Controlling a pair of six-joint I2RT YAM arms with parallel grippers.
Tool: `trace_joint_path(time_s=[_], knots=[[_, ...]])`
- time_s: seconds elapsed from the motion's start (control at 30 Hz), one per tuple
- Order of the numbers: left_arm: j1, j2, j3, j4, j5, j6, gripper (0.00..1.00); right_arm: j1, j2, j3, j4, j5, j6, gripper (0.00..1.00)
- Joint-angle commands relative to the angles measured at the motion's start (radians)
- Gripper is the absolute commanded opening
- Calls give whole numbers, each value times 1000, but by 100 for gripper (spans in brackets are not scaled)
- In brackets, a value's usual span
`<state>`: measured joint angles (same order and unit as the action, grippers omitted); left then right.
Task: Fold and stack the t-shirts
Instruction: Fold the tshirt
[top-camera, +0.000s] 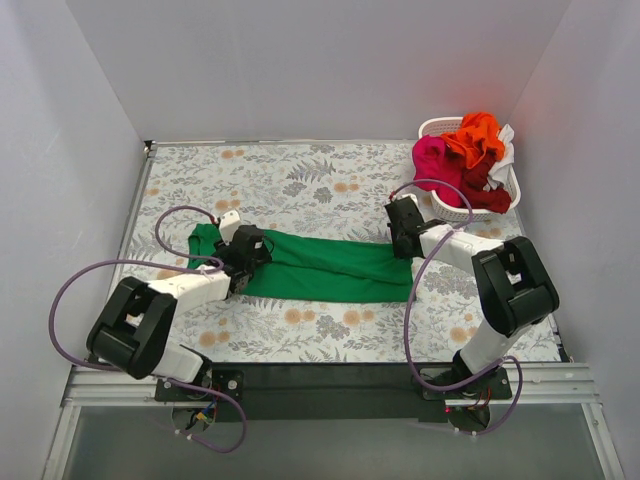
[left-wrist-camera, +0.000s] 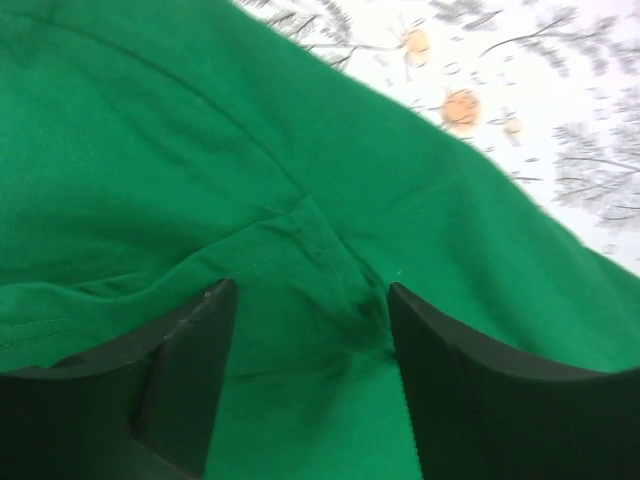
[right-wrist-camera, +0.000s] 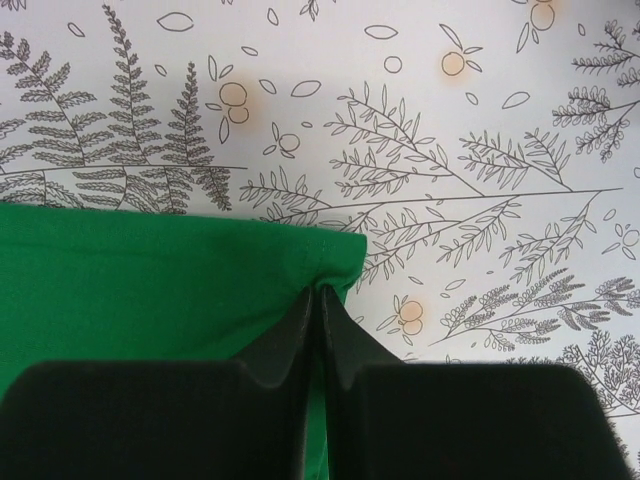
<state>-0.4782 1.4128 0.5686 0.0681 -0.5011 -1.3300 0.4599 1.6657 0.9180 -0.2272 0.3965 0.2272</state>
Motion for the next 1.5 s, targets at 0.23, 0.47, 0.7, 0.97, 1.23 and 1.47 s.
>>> trace_joint_path(time_s=[0.23,0.47,0.7,0.97,1.23,1.47], knots=[[-2,18,33,-62,-83,-18,29,-9,51,50,25,-39,-19,1],[-3,-44,2,-111,-79,-34,2,-18,81,73,25,-25,-23,1],[-28,-87,-18,-157,-54,-52,0,-41,112,107,22,-13,-34,1],[-94,-95,-41,-186,15,-104,25,-59,167,171,23,1,-49,1],[-108,-215,7,-249,26,-114,68,-92,204,203,14,8,-57,1],[-31,-221,56,-240,-74,-55,83,-130,197,199,11,9,-60,1]])
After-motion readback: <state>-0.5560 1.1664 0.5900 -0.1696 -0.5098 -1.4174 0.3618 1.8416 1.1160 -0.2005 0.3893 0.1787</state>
